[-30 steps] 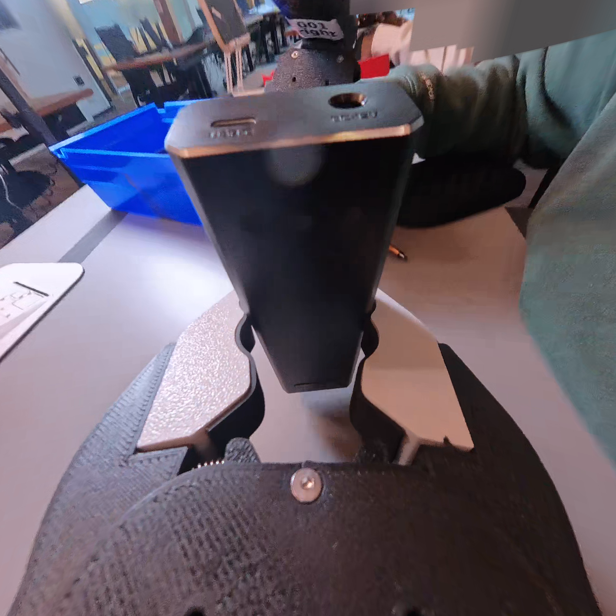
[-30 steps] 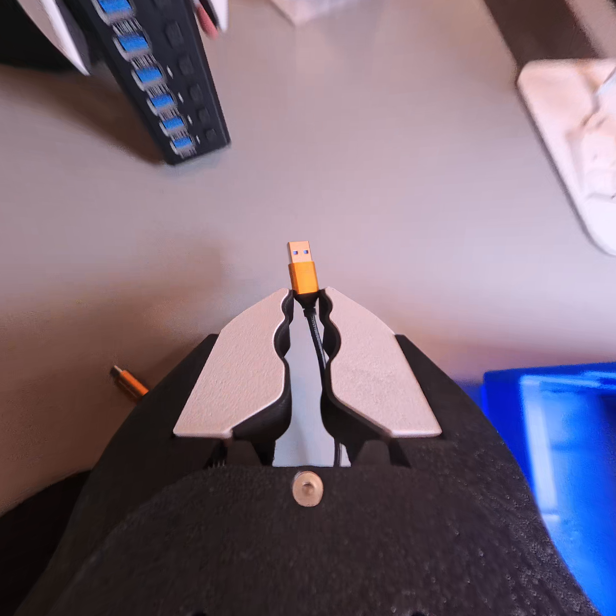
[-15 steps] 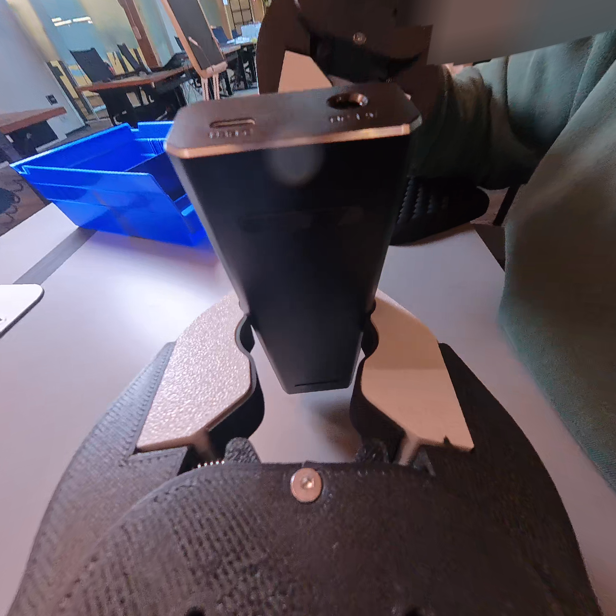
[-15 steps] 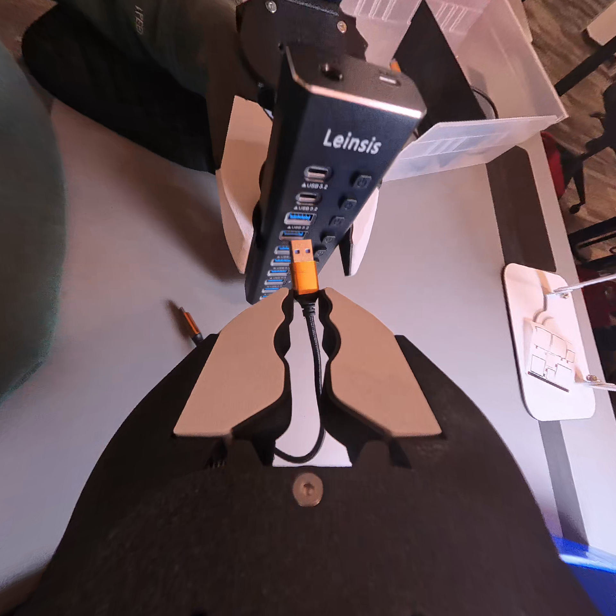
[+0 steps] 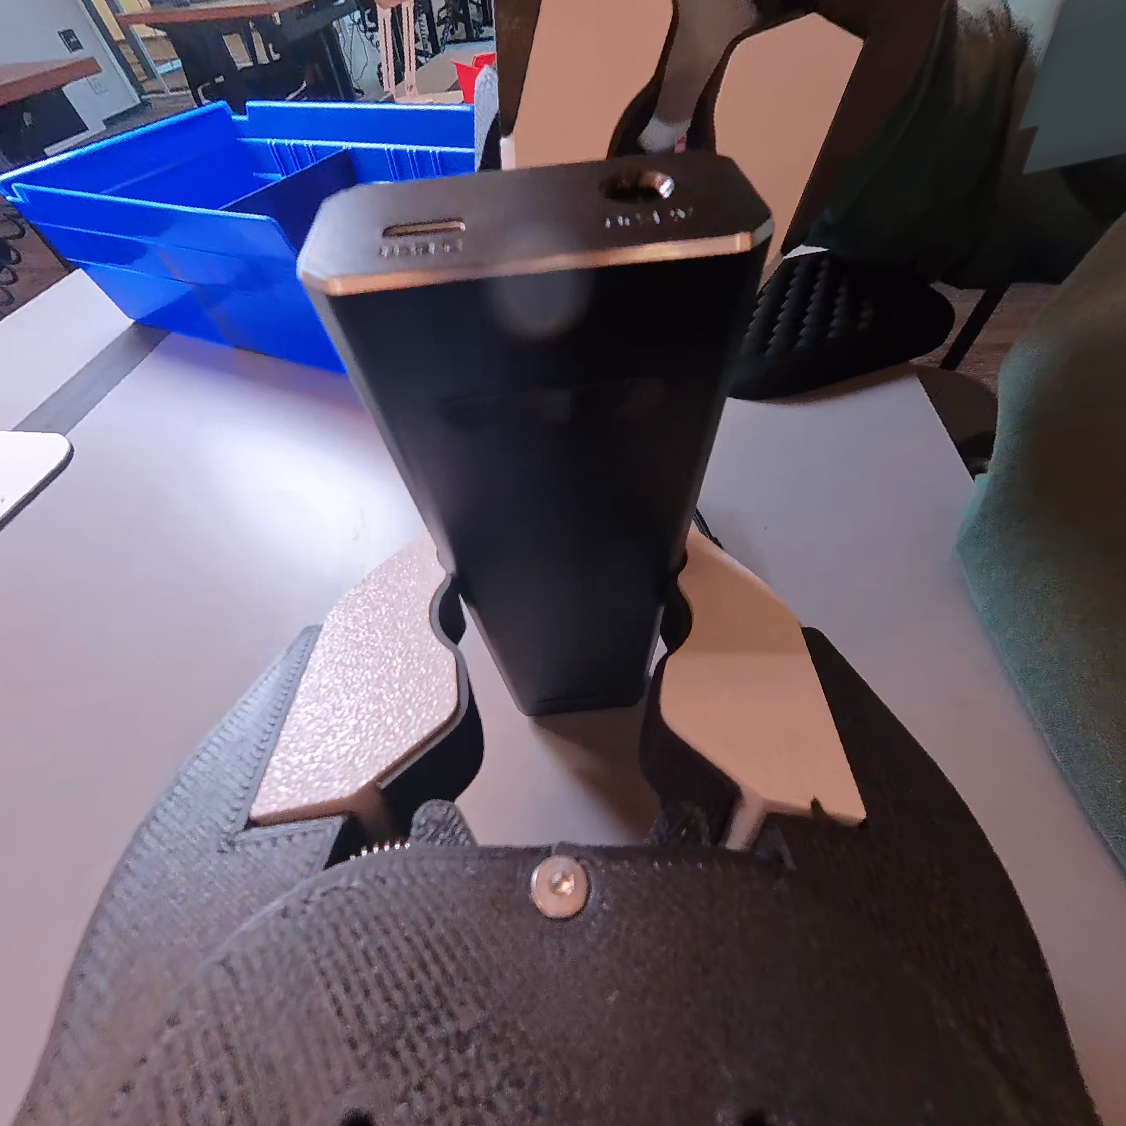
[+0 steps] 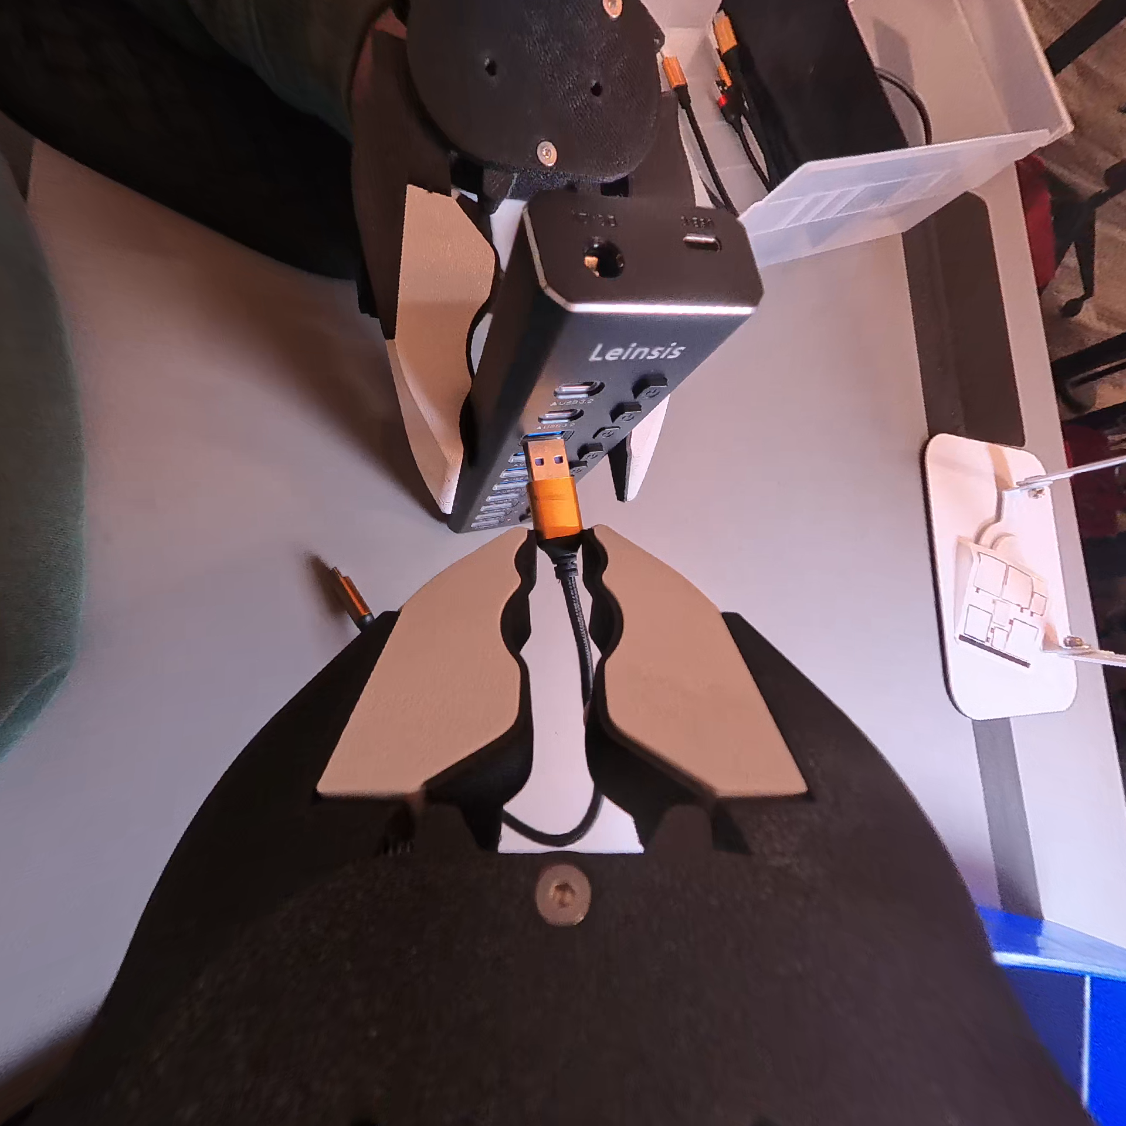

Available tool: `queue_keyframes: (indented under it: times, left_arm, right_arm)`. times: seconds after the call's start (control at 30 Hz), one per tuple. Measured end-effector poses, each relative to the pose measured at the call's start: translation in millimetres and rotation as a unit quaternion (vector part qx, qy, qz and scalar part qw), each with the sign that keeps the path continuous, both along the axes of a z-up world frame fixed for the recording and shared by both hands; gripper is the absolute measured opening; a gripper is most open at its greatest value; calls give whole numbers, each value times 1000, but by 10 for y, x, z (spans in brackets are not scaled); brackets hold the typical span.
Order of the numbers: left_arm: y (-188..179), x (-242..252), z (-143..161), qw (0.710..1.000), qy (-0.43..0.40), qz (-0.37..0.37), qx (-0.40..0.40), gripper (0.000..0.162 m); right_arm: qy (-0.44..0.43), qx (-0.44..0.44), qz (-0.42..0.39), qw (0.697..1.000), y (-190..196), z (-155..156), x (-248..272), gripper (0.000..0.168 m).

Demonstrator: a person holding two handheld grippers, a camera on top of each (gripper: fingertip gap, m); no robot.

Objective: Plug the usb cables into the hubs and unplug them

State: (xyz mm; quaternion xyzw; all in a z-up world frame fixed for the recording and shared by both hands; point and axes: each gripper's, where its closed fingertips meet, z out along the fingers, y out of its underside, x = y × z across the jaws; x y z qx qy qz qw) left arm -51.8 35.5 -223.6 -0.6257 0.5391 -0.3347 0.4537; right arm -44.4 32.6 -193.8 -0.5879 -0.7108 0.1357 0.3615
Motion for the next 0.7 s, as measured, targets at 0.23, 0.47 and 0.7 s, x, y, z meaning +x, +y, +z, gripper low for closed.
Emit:
queue_keyframes:
  times: [0.23, 0.47, 0.7]
  left_arm:
    - [-1, -13, -12, 1000, 10, 3, -6, 65]
    - [-21, -21, 32, 1000, 8, 0, -2, 65]
    - [-45, -19, 30, 1000, 11, -6, -5, 65]
  right_arm:
    - [-17, 17, 6, 1000, -6, 37, -41, 15]
    - [-13, -9, 19, 1000, -25, 67, -81, 15]
    - [0, -26, 29, 999, -48, 84, -88, 14]
